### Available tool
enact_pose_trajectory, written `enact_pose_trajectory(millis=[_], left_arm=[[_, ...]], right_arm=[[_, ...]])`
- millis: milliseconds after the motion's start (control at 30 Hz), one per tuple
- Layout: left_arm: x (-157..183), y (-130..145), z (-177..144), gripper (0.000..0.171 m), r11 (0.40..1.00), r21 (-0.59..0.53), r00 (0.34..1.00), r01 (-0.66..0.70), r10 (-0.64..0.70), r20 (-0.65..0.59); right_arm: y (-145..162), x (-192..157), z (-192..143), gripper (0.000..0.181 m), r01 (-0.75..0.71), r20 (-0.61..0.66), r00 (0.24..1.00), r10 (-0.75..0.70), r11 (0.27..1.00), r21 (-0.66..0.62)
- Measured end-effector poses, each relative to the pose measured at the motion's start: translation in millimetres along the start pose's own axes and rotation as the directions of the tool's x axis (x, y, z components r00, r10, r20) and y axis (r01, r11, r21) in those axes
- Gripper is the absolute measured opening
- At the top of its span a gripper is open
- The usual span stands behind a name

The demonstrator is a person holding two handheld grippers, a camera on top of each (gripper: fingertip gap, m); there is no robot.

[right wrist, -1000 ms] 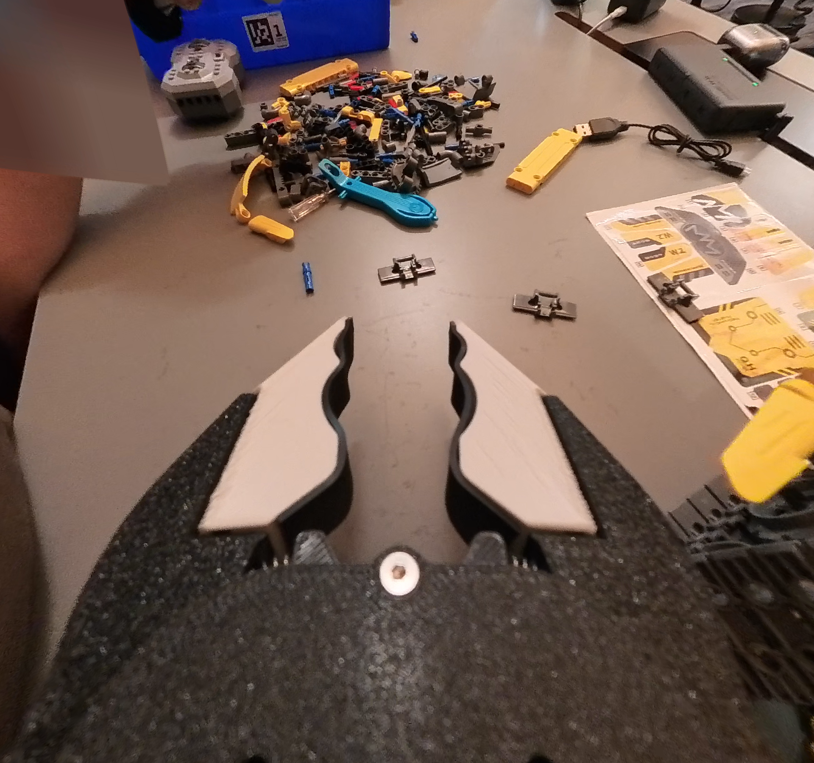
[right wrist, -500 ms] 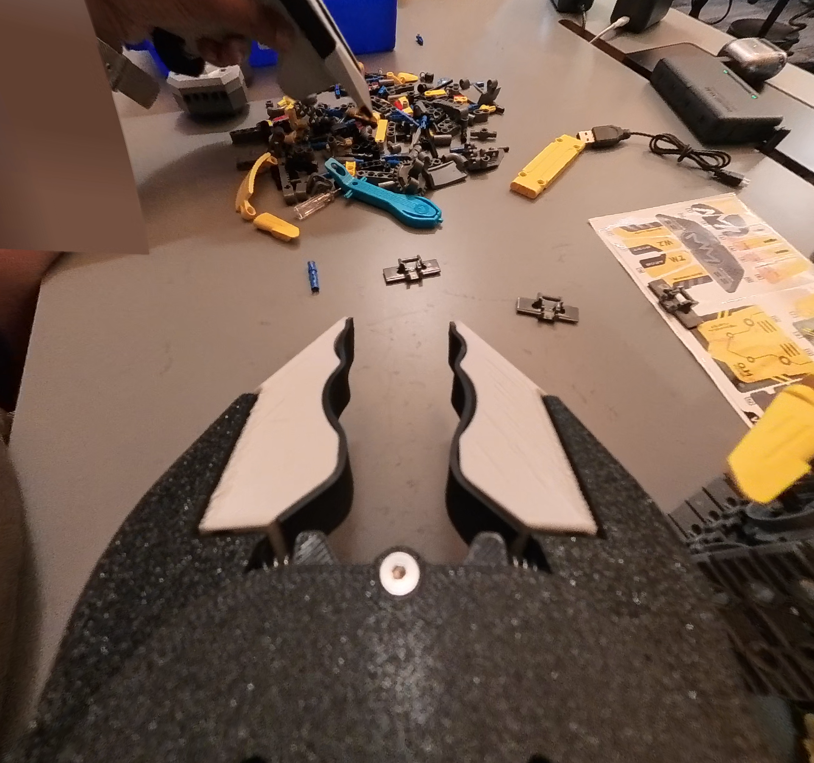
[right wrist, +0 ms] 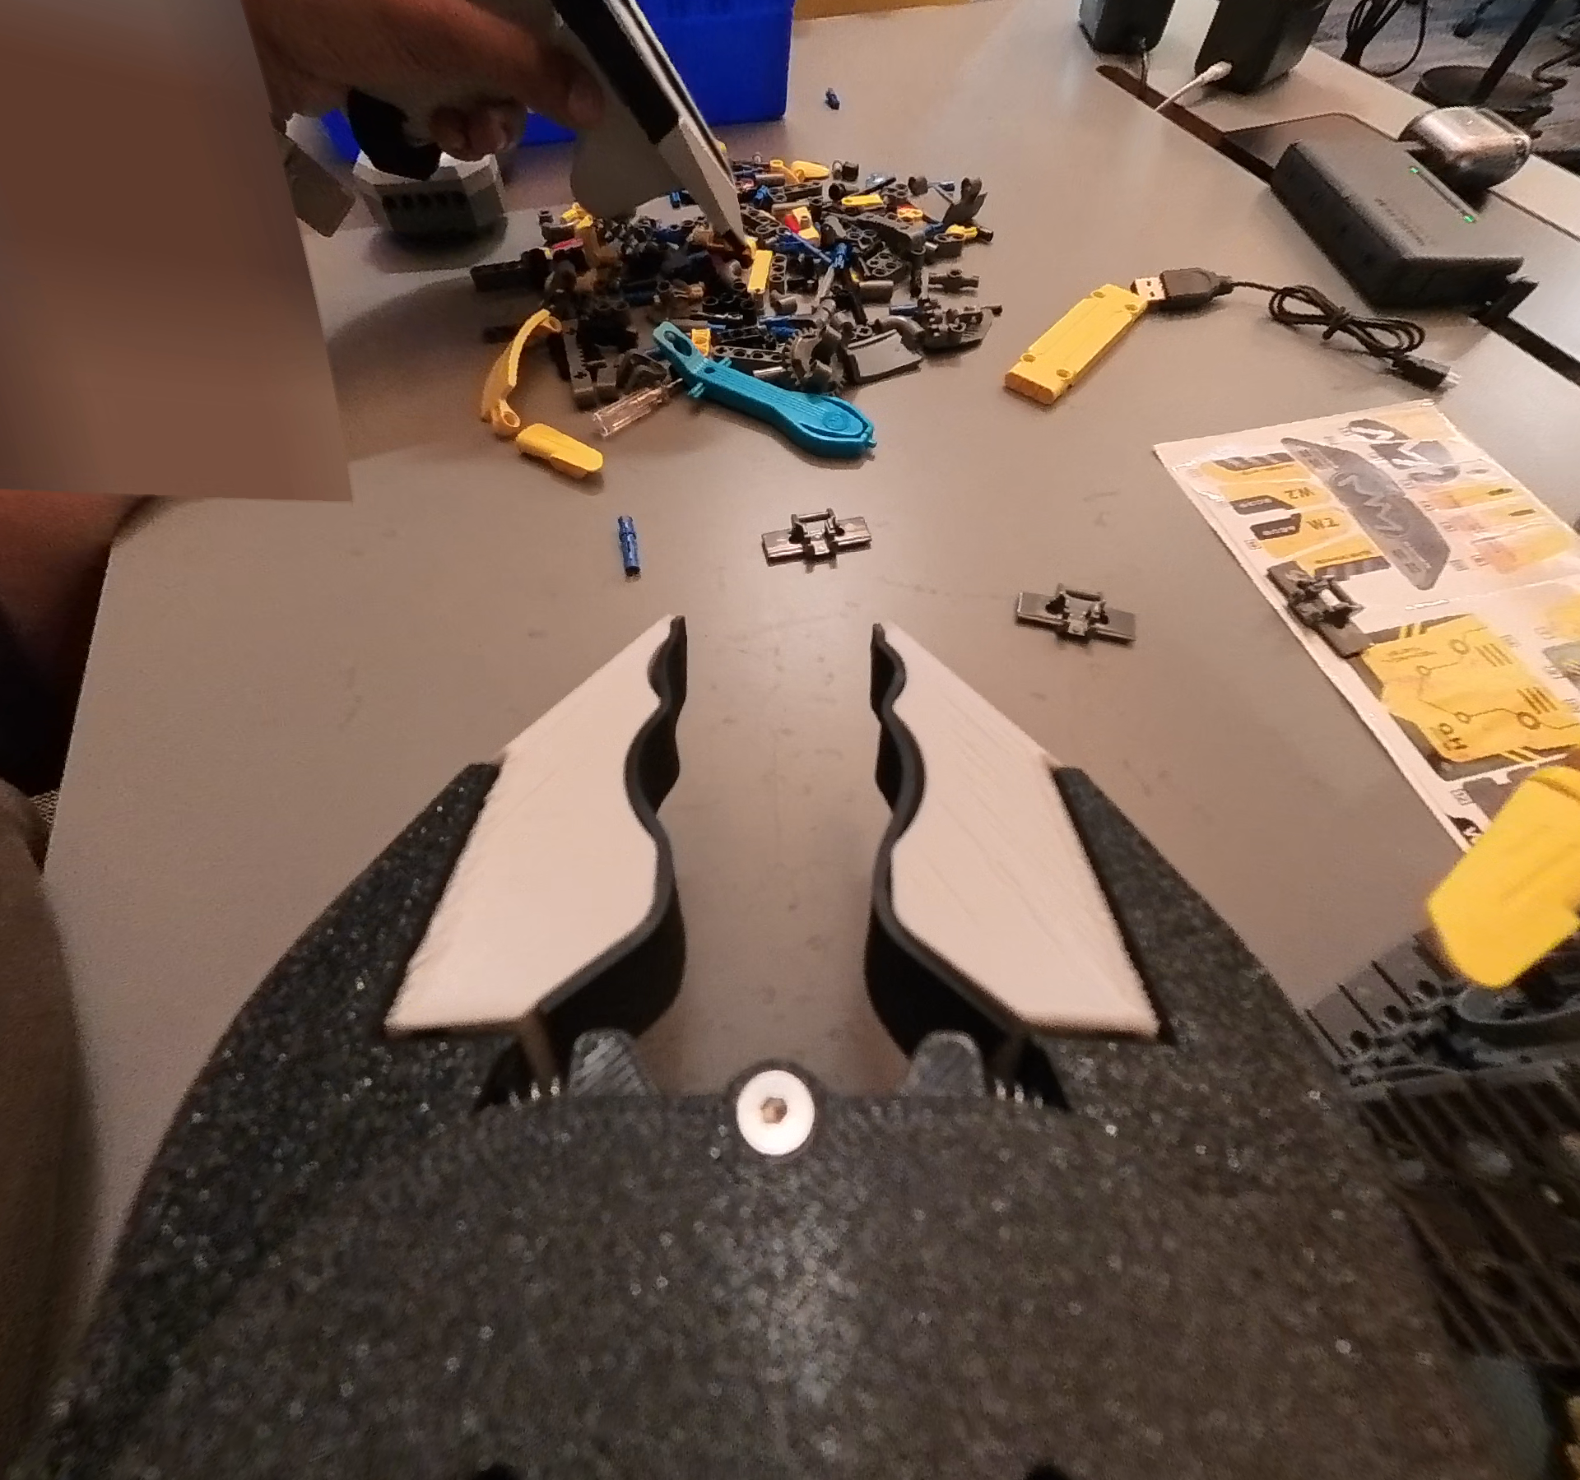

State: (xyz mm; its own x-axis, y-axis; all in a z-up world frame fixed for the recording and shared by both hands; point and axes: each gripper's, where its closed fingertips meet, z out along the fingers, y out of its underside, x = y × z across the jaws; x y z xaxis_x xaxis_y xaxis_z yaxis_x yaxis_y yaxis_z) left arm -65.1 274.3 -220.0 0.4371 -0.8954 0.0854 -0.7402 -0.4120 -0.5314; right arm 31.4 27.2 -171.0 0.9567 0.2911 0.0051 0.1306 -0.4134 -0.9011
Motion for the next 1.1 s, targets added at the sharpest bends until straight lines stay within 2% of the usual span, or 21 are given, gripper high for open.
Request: enact_pose_trajectory(millis=[233, 467, 600, 767, 933, 1100], left_arm=[[3, 4, 1, 0.008, 0.999, -0.028, 0.999, -0.045, 0.045, 0.003], [18, -19, -14, 0.003, 0.993, 0.12, 0.995, -0.019, 0.031, -0.099], [17, -19, -15, 0.003, 0.992, 0.123, 0.994, -0.004, 0.017, -0.106], [27, -25, -20, 0.004, 0.986, 0.147, 0.977, 0.076, -0.044, -0.211], [34, -36, -32, 0.003, 0.957, 0.204, 0.925, 0.205, -0.121, -0.359], [42, -42, -38, 0.003, 0.95, 0.234, 0.908, 0.208, -0.099, -0.407]], right_arm=[[0, 0, 0, 0.043, 0.005, -0.003, 1.0, -0.005, 1.0, 0.001], [-1, -1, -1, 0.043, 0.009, -0.005, 1.0, -0.009, 1.0, 0.003], [-1, -1, -1, 0.043, 0.012, -0.006, 1.0, -0.012, 1.0, 0.002], [-1, -1, -1, 0.043, 0.017, -0.007, 1.0, -0.017, 1.0, 0.001], [-1, -2, -1, 0.043, 0.024, -0.01, 1.0, -0.024, 1.0, 0.001], [-1, -1, 3, 0.042, 0.031, -0.018, 0.999, -0.031, 1.0, -0.002]])
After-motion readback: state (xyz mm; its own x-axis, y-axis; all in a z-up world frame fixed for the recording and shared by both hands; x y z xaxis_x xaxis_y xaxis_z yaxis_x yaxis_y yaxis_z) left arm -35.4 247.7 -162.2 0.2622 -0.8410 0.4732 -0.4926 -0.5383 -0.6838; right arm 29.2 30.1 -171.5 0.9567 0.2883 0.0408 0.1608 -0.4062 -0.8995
